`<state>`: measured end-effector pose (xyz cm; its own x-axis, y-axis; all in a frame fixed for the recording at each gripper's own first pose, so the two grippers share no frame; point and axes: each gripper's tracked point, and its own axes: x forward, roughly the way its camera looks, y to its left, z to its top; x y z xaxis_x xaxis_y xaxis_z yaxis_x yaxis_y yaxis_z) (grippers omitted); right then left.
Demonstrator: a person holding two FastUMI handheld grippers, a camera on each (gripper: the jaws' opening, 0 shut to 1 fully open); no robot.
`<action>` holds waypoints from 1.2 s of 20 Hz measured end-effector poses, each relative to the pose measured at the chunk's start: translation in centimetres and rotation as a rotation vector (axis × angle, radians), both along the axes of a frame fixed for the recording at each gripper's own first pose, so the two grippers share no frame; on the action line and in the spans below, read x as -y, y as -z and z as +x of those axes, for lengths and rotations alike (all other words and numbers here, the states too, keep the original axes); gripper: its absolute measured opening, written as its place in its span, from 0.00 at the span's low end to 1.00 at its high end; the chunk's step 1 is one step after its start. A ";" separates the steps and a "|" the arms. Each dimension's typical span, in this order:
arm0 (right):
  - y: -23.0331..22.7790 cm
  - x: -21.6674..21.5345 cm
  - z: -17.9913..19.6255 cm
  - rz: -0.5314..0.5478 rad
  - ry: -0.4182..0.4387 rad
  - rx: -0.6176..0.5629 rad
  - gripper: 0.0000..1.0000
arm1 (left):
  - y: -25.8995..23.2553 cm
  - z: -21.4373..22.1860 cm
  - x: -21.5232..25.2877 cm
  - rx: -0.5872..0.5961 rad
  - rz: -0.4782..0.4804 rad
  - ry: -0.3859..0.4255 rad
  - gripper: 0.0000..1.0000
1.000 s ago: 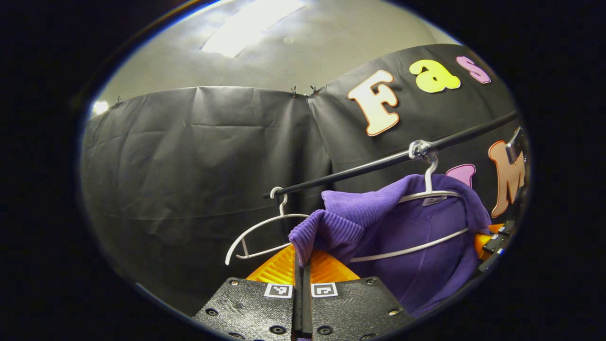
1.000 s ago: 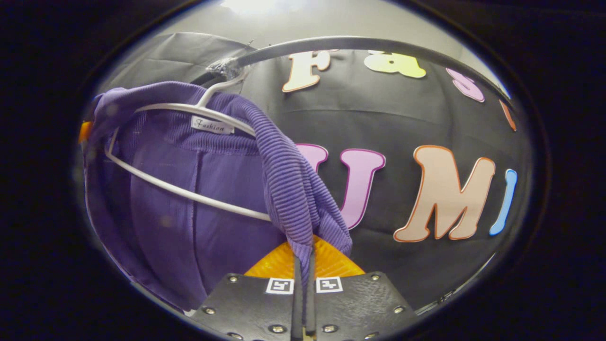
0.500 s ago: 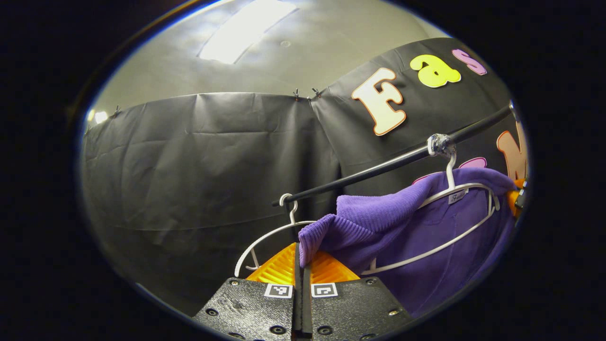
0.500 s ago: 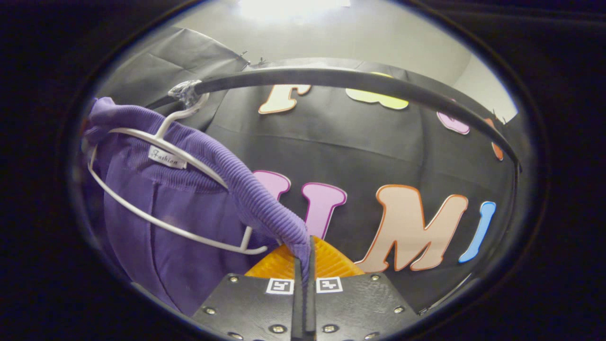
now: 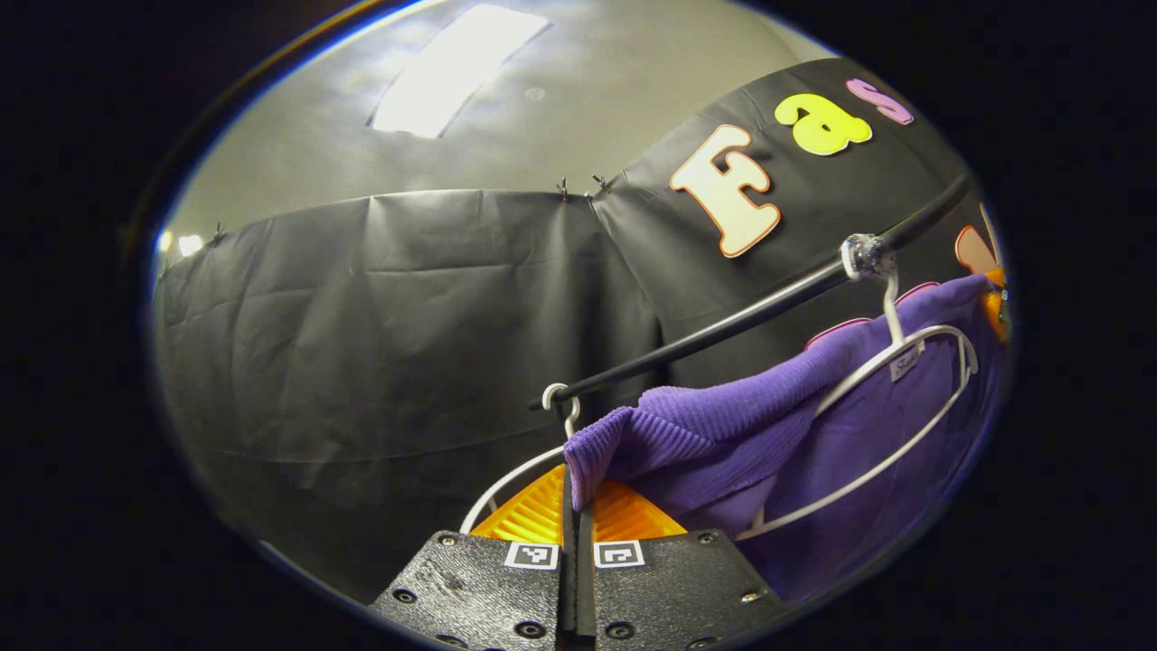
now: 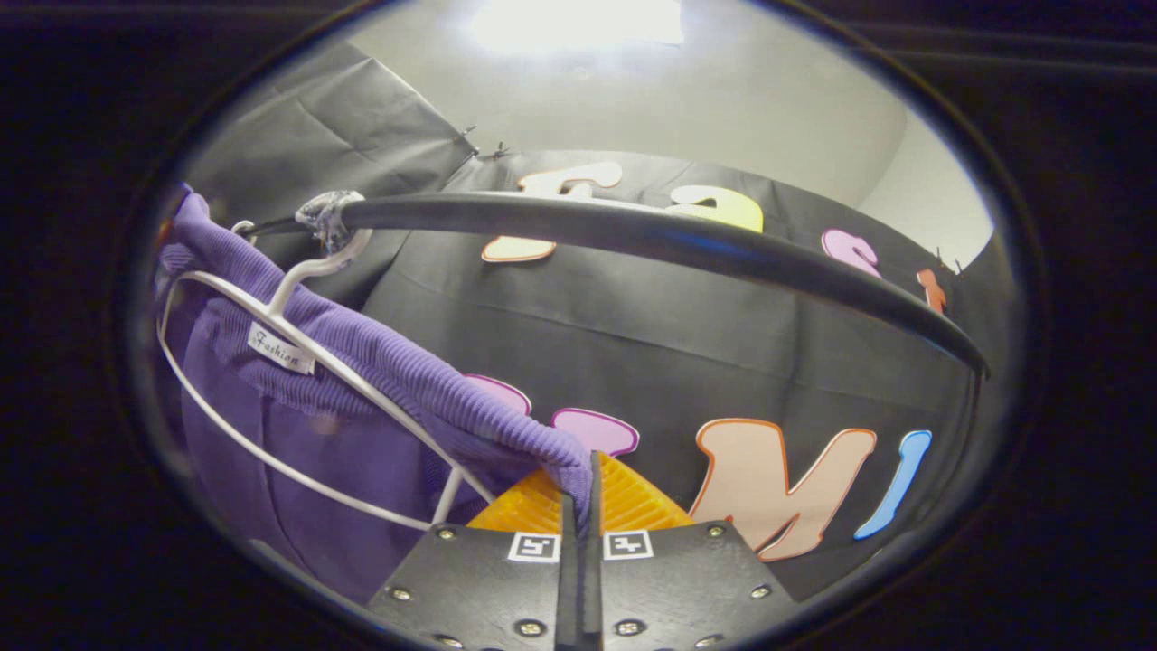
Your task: Grasp the clothes on the hanger with both hands and then place them into the laundry hamper below.
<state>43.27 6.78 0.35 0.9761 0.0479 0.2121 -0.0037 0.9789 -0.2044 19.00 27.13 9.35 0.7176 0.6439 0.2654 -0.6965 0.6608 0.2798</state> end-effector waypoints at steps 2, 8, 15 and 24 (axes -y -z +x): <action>-0.2 -0.4 0.1 0.004 -0.019 0.005 0.03 | -1.2 0.4 -0.7 0.020 0.019 -0.004 0.02; -0.7 -2.1 0.3 0.013 -0.090 0.011 0.03 | -4.6 1.2 -2.4 0.036 0.121 -0.028 0.00; -1.0 -3.3 0.0 0.010 -0.152 0.025 0.03 | -3.9 2.6 -5.0 0.014 0.115 0.020 0.00; -0.9 -3.3 0.5 -0.010 -0.154 0.022 0.03 | 4.3 3.2 -5.5 -0.036 -0.028 0.111 0.00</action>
